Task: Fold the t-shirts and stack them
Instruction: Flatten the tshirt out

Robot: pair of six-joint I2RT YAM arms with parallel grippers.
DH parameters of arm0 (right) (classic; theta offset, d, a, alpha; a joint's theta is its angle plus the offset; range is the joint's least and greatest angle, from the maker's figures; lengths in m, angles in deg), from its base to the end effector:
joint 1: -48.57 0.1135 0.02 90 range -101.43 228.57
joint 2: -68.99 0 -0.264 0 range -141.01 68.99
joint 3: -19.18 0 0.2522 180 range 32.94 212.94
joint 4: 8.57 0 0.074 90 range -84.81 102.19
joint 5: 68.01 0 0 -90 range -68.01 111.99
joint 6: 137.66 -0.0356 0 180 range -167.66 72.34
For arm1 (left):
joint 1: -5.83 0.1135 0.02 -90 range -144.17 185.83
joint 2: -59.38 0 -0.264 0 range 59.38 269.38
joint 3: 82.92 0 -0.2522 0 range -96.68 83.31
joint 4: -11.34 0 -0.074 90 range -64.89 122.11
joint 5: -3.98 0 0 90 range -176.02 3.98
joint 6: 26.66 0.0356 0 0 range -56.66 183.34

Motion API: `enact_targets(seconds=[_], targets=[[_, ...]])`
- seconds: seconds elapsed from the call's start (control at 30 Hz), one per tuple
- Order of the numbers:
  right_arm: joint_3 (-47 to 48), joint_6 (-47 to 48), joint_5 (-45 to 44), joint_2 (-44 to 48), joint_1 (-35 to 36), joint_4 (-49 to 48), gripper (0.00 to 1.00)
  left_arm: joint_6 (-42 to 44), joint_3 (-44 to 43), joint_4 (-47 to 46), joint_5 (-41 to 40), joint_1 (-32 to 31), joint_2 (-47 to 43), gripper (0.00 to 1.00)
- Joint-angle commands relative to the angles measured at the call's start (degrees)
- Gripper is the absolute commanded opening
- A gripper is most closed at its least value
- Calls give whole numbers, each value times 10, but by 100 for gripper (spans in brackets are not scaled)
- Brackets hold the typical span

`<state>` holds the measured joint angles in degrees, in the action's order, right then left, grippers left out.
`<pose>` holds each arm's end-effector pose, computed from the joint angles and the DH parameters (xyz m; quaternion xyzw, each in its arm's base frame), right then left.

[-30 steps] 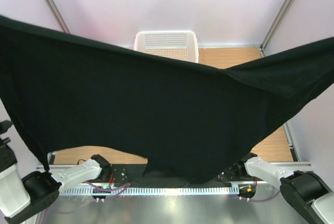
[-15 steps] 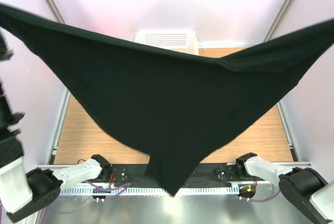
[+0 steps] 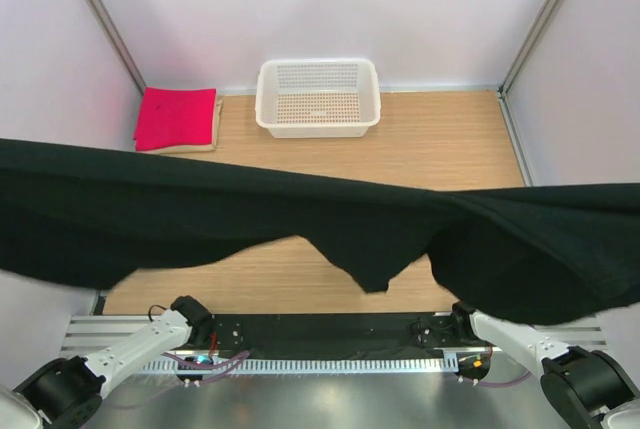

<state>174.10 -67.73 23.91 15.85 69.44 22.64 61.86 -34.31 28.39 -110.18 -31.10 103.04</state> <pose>-0.1438 -0.0535 0.6750 -0.0177 0.1686 0.3473 0.9223 -0.0918 0.0872 0.6482 -0.1466 0.2191 -0.2839 0.9219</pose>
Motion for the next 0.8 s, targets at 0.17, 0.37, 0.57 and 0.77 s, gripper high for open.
enact_targets(seconds=[0.17, 0.37, 0.57, 0.77], targets=[[-18, -38, -6, -39, -1, -51, 1, -6, 4, -25, -9, 3, 38, 1], [-128, 10, -54, -36, -1, -37, 1, 61, 70, -28, -67, 2, 90, 1], [-365, 65, -168, -7, -2, -36, 1, 128, 286, -88, -156, 5, 156, 0], [-544, 107, -271, -29, 0, -44, 1, 32, 381, -16, -149, 98, 287, 0]])
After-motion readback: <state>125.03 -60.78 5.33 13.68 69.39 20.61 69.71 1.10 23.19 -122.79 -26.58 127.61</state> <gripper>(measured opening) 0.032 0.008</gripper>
